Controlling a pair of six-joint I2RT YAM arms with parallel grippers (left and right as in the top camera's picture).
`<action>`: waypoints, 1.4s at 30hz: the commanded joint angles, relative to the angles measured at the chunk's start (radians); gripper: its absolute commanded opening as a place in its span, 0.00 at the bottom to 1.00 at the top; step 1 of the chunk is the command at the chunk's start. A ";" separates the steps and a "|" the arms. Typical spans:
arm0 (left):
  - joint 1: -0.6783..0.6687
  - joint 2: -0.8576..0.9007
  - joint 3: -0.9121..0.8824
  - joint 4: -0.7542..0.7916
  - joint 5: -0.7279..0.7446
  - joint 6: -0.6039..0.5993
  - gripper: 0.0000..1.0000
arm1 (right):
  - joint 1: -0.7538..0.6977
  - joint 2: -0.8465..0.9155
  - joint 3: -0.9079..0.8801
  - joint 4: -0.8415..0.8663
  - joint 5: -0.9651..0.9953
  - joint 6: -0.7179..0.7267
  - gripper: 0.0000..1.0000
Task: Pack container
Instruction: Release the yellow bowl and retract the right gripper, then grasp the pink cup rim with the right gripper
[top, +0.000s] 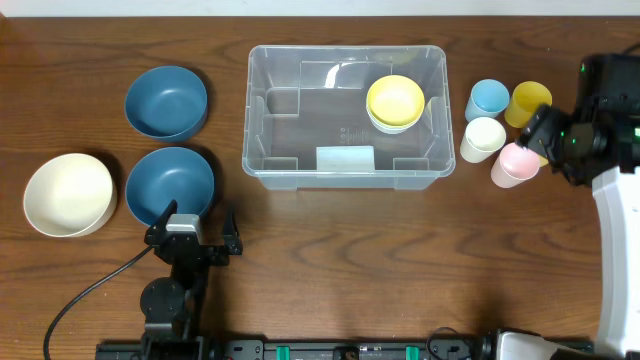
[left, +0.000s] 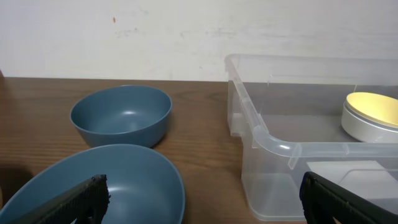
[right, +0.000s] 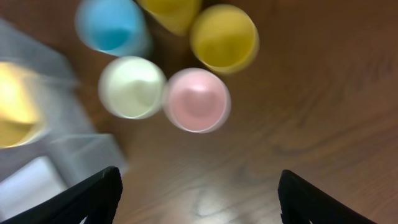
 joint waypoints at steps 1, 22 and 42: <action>0.005 -0.006 -0.017 -0.035 0.014 0.013 0.98 | -0.043 0.025 -0.101 0.053 -0.023 0.013 0.81; 0.005 -0.006 -0.017 -0.035 0.014 0.013 0.98 | -0.113 0.071 -0.515 0.571 -0.058 0.047 0.57; 0.005 -0.006 -0.017 -0.035 0.014 0.013 0.98 | -0.113 0.104 -0.555 0.574 -0.040 0.058 0.07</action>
